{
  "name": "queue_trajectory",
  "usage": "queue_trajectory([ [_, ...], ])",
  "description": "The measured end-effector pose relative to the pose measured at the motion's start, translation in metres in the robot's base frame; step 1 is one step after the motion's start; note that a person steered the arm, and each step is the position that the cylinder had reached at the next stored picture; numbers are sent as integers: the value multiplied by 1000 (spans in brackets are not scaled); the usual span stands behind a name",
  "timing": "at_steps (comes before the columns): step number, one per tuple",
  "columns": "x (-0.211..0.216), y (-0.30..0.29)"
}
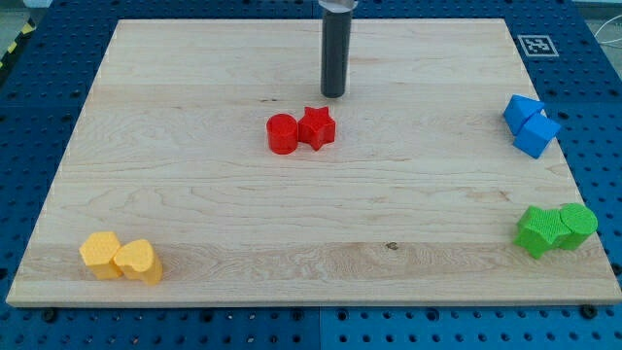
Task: Push the red star along with red circle left a bit
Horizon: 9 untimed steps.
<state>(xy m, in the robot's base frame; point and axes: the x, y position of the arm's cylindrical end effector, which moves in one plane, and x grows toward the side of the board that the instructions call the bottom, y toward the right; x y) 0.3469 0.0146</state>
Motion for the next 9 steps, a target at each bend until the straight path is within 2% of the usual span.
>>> queue_trajectory([
  [1, 7, -22],
  [3, 25, -27],
  [5, 25, -26],
  [7, 25, 16],
  [8, 39, 25],
  [9, 73, 14],
])
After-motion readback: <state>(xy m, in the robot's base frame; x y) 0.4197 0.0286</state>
